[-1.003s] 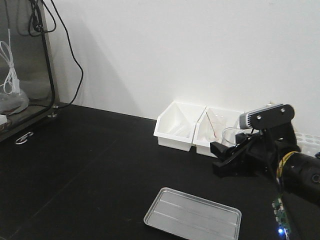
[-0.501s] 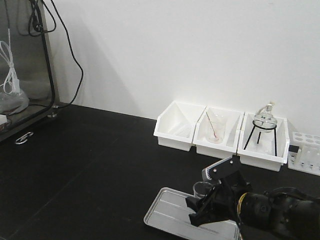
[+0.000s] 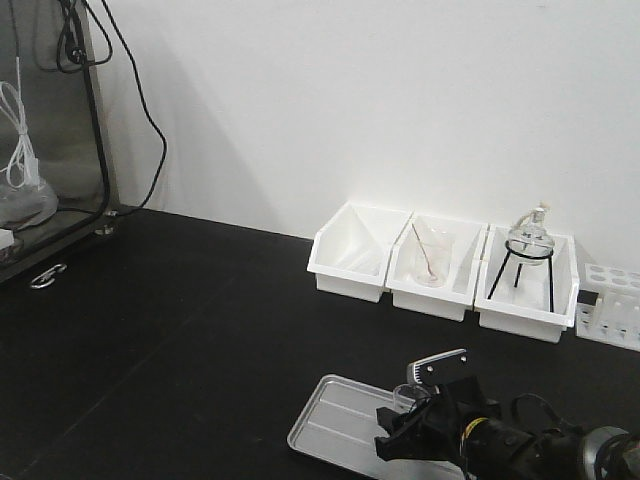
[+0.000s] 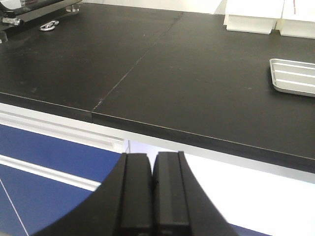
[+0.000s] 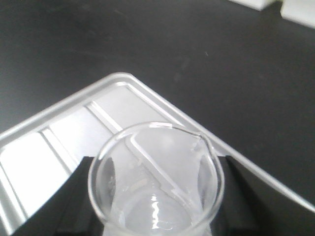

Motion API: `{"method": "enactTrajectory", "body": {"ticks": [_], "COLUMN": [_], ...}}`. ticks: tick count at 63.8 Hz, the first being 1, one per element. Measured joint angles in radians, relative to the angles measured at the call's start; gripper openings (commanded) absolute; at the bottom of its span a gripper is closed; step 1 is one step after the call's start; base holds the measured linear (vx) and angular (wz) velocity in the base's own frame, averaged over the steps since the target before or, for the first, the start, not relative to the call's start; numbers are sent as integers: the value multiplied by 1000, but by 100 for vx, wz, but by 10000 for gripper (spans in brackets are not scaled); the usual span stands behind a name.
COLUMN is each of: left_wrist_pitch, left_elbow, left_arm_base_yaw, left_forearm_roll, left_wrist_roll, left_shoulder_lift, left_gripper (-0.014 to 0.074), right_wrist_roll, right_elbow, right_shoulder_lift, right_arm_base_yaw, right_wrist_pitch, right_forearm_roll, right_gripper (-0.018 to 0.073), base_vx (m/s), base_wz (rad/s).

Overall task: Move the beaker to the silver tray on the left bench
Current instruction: 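Lower the held beaker onto the silver tray with the right gripper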

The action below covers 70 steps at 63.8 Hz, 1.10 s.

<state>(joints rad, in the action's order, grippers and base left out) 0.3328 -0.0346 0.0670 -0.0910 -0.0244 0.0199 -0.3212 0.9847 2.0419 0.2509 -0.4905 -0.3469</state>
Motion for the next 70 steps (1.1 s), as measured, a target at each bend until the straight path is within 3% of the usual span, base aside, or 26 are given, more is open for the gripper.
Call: {"method": "enactTrajectory", "body": {"ticks": [22,36,46,61,70], "left_wrist_pitch": [0,0,0,0,0], "left_elbow": [0,0,0,0,0], "left_arm_base_yaw": [0,0,0,0,0], "left_forearm_roll": [0,0,0,0,0], "left_wrist_roll": [0,0,0,0,0], "left_shoulder_lift": [0,0,0,0,0], "left_gripper": [1,1,1,1,1], "right_wrist_roll": [5,5,5,5,5], "right_elbow": [0,1,1,1,1], "right_shoulder_lift": [6,6,6,6,6], "right_arm_base_yaw": [0,0,0,0,0], "right_wrist_pitch": [72,103,104,104,110], "right_forearm_roll": [19,23,38,40,40], "right_gripper": [1,62,183,461,560], "base_vx": [0,0,0,0,0], "base_wz": [0,0,0,0,0]}}
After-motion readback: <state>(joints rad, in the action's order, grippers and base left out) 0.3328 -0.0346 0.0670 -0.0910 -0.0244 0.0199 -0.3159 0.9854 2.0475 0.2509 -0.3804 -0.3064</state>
